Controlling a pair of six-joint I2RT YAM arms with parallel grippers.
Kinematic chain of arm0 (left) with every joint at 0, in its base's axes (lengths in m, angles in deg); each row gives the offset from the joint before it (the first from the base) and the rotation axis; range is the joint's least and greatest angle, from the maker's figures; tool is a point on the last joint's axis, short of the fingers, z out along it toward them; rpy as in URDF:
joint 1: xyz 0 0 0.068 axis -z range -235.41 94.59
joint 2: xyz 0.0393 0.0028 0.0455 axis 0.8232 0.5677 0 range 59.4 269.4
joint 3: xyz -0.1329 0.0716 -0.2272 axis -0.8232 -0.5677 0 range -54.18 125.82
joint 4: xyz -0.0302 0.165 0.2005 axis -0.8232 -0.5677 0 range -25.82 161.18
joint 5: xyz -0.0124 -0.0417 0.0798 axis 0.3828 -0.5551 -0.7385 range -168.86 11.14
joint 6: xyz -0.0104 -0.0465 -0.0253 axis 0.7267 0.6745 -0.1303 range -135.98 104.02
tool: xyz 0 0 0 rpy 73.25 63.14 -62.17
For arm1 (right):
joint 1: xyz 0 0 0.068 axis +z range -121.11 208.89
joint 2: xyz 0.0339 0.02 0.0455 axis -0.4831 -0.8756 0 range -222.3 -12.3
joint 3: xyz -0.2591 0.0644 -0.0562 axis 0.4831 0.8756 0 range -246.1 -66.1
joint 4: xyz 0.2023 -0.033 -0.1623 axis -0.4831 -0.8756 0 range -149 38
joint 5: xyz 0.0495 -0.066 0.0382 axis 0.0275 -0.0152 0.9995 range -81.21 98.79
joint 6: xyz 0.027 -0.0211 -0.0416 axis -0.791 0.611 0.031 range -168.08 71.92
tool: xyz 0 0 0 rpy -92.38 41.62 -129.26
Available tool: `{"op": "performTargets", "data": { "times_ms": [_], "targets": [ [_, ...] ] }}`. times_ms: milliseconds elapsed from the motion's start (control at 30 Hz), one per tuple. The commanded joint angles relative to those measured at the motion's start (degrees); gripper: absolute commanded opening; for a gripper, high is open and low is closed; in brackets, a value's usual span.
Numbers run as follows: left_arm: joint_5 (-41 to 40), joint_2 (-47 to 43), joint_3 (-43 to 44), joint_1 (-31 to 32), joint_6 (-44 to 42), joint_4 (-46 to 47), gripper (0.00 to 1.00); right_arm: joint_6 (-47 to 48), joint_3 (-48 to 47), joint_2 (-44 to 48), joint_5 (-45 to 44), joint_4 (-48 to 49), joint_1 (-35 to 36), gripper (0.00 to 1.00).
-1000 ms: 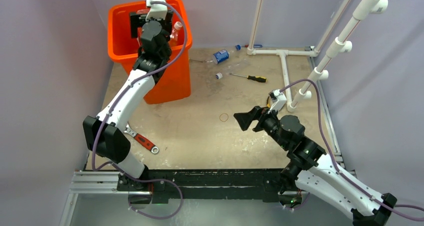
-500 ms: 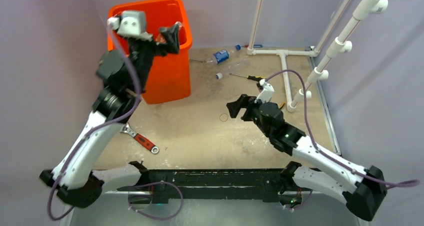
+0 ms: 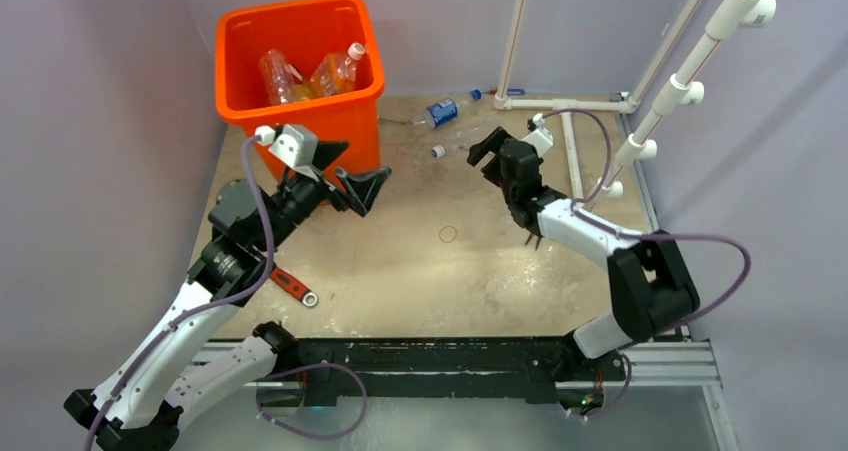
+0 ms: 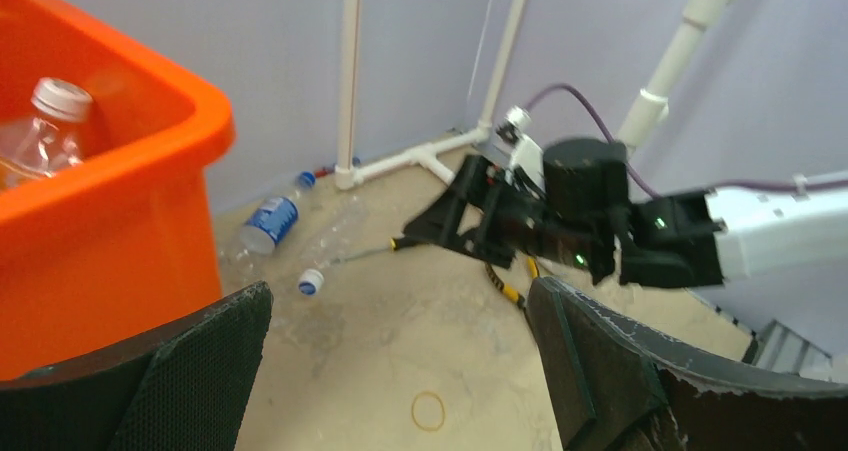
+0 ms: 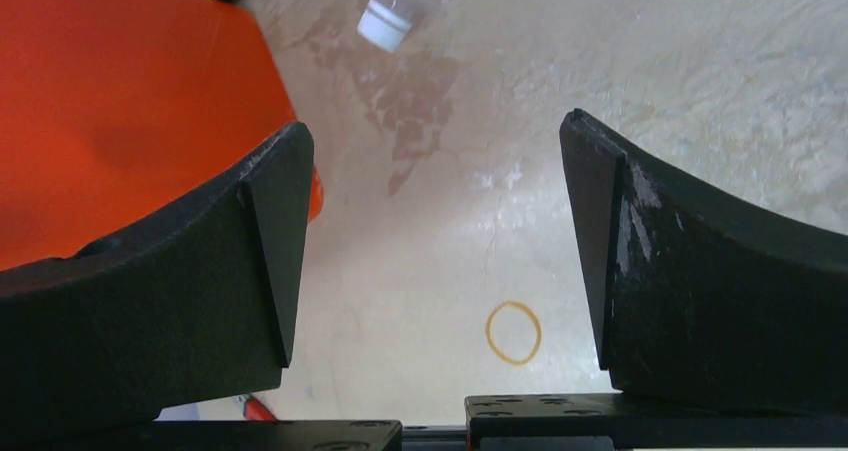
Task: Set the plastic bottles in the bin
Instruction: Place the plastic bottle in the trash bin.
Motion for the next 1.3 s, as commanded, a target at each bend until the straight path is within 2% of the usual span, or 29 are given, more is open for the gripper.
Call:
{"op": "performTargets", "data": {
  "times_ms": [0,400,700,967,1267],
  "targets": [
    [4.77,-2.92,-4.21,-0.12,1.3,5.18,0.99,-2.15,-8.15,-7.71,0.25,3.23,-2.25,0.87],
    [4.07,-5.72,-11.78,-0.15,4.82,7.63,0.98,-10.68,-26.0,-30.33,-4.12,-1.43,-5.4,0.86],
    [3.34,-6.34,-13.76,-0.12,5.46,9.74,0.98,-13.26,-35.64,-40.38,-4.94,-3.86,-7.04,0.84],
    [2.85,-7.47,-15.36,0.19,5.12,10.48,0.98,-13.94,-38.31,-44.0,-3.34,-3.02,-8.39,0.82],
    [3.27,-7.94,-17.14,0.24,5.67,11.65,0.98,-11.69,-31.4,-37.79,0.0,3.73,-7.74,0.84]
  ]
}}
